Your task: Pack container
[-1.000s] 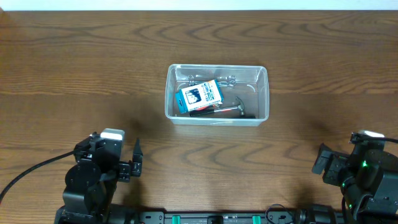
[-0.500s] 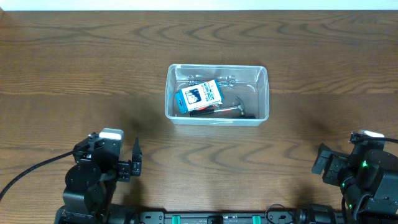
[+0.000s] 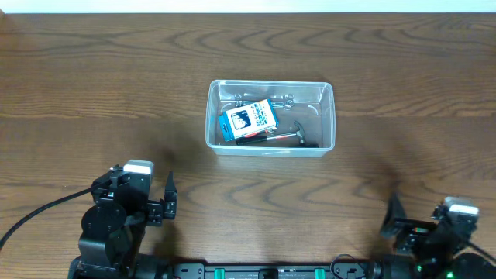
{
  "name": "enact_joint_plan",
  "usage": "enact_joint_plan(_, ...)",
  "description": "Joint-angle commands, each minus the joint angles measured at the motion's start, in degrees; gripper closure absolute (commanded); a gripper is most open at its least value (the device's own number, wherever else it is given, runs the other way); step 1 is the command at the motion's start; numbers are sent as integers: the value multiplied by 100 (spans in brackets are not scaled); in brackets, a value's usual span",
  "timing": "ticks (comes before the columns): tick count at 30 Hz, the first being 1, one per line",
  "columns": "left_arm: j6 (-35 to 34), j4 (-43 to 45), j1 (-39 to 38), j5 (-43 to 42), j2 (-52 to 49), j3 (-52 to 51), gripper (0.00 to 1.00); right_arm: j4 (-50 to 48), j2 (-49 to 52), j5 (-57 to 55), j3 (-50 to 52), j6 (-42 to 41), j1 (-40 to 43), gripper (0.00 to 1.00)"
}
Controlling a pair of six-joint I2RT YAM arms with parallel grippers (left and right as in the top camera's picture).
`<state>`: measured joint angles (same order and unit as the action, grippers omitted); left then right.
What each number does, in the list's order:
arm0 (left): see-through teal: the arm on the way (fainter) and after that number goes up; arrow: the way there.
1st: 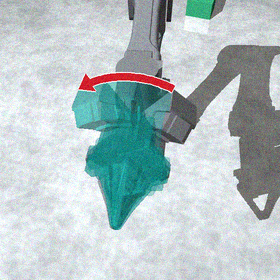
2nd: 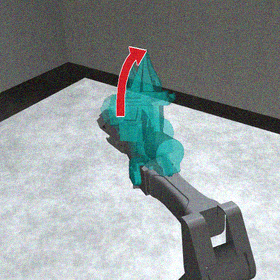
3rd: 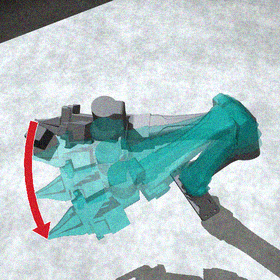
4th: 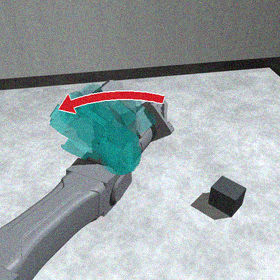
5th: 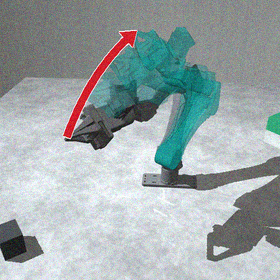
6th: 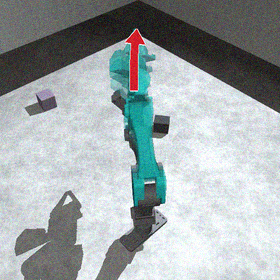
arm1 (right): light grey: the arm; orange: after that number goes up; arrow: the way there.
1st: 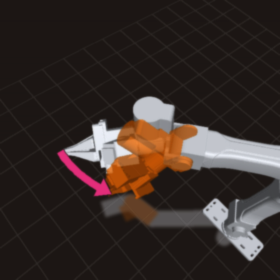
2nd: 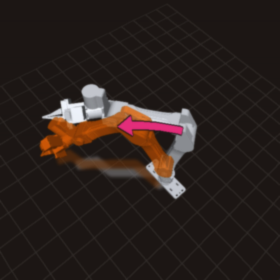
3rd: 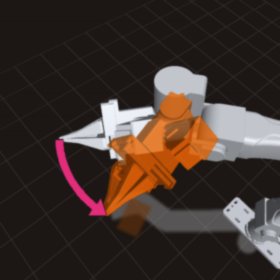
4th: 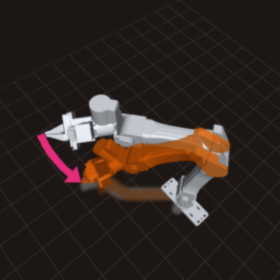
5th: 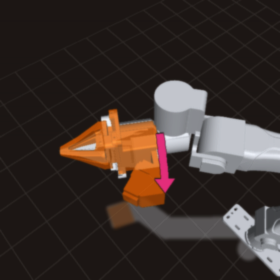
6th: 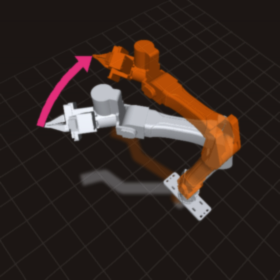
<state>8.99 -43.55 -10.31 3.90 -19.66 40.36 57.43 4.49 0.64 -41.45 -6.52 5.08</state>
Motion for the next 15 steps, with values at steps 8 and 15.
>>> enact_joint_plan(8, -33, -11, -28, 87, 31, -9, 2, -4944, -417, 575, 3045, 37, -492, 1)
enact_joint_plan(15, -33, -11, -28, 87, 31, -9, 2, -6166, -422, 57, 4118, 142, -636, 1)
